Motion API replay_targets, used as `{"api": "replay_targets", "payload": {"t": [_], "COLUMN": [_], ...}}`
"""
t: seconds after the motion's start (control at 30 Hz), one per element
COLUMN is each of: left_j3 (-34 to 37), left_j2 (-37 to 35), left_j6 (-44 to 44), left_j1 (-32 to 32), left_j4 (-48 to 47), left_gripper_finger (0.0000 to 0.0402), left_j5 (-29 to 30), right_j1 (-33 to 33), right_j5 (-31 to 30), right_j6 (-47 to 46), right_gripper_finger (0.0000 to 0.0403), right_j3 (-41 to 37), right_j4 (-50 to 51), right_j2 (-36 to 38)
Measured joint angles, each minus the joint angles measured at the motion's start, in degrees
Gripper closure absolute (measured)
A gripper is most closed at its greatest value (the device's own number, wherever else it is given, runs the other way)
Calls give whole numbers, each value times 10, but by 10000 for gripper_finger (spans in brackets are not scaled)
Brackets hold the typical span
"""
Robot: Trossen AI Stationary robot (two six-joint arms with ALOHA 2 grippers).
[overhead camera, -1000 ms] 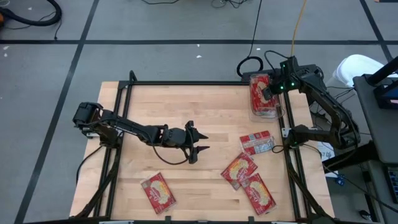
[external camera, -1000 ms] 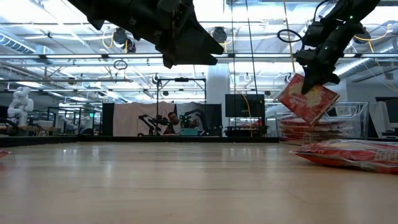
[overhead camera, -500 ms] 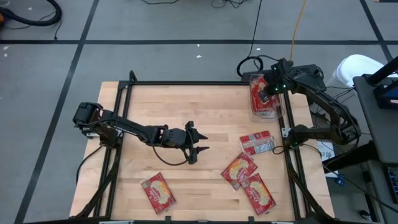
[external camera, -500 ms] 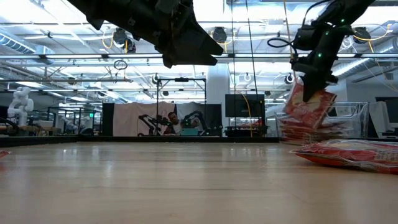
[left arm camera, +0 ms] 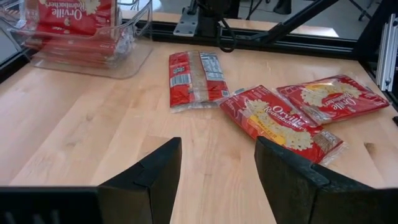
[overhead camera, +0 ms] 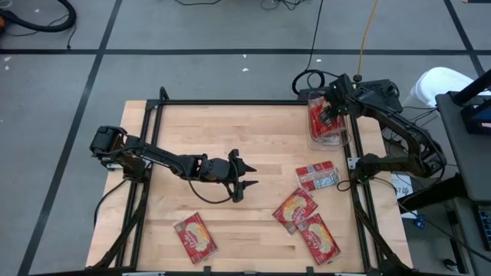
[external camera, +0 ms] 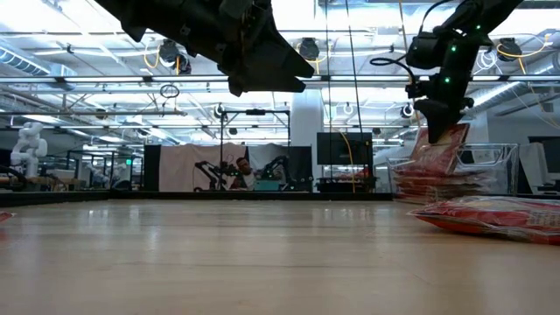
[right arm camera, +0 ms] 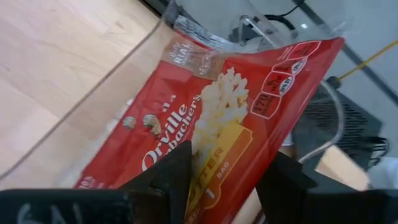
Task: Sort popcorn bags into baskets
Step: Put the red popcorn bag into the transparent bin
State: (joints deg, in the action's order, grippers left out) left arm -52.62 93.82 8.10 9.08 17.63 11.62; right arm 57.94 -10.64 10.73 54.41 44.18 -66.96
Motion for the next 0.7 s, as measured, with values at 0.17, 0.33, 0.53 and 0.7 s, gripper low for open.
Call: {"api": "replay_targets", "payload": {"t": [0.17,0.33,0.53,0.7], "left_j3": [0,0,0,0], "left_j2": [0,0,0,0], "left_j6": [0,0,0,-1], "left_j1": [0,0,0,0], "left_j4": [0,0,0,0], "left_gripper_finger": [194,194,194,195], "left_j5": [0,1,1,1], "right_j1": [-11,-17,-27,-27], "right_j5": [-35,-56,-73,29], "right_j6": [5,1,5,-27], "right_gripper_finger": [239,220,194,201], "right_j3": [0,0,0,0], "right_j4": [-2,-3,-20,1], "right_j2": [0,0,0,0]}}
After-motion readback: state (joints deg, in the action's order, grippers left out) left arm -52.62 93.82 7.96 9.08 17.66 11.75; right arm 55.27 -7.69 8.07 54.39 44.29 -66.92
